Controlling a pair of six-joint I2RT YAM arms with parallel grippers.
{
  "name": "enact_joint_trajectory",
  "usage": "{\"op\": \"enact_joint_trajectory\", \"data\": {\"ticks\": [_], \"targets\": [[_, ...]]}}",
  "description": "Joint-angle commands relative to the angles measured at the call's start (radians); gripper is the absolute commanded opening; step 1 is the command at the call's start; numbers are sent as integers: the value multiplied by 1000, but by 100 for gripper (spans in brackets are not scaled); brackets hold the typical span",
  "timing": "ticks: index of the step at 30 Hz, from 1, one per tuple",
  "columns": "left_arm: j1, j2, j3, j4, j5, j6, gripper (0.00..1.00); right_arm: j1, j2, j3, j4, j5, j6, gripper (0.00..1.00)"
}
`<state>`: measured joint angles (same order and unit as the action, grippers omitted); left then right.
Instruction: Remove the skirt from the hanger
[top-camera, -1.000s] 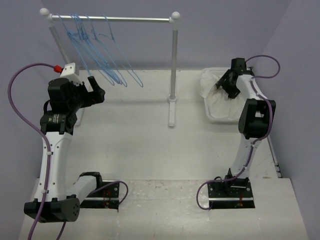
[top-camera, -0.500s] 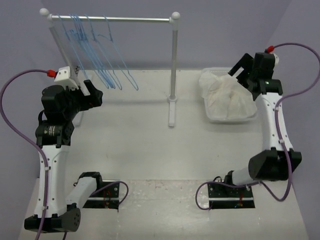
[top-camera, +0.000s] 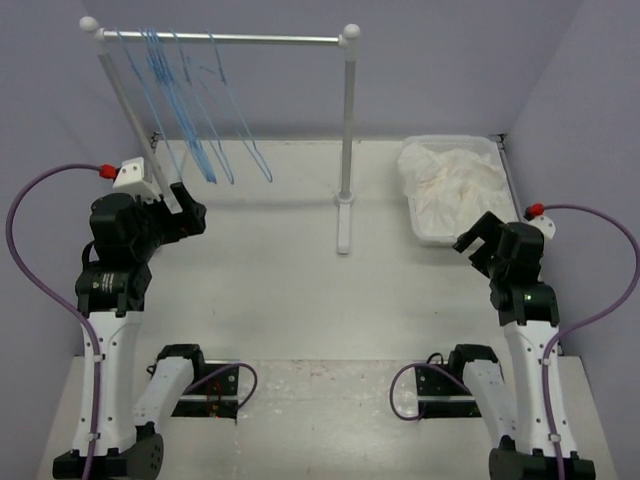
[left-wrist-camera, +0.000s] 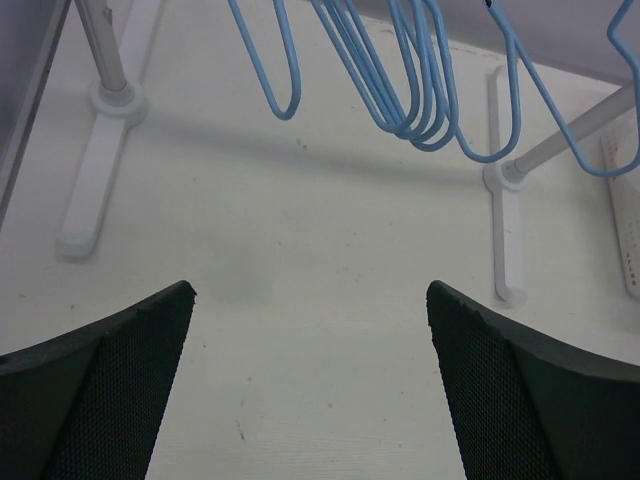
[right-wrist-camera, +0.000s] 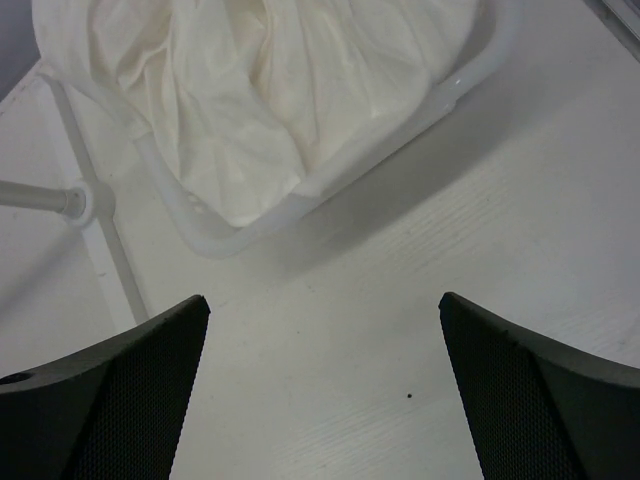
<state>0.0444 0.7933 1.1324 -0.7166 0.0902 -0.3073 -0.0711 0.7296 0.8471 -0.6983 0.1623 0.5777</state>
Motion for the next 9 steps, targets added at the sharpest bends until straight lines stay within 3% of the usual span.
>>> {"op": "enact_joint_trajectory", "data": {"ticks": [1, 9], "targets": [[0, -17, -5, -14, -15, -10, 100, 4, -91, -37, -16, 29, 13, 99], [-1, -37, -2, -29, -24, -15, 100, 4, -190, -60, -15, 40, -7, 99]]}}
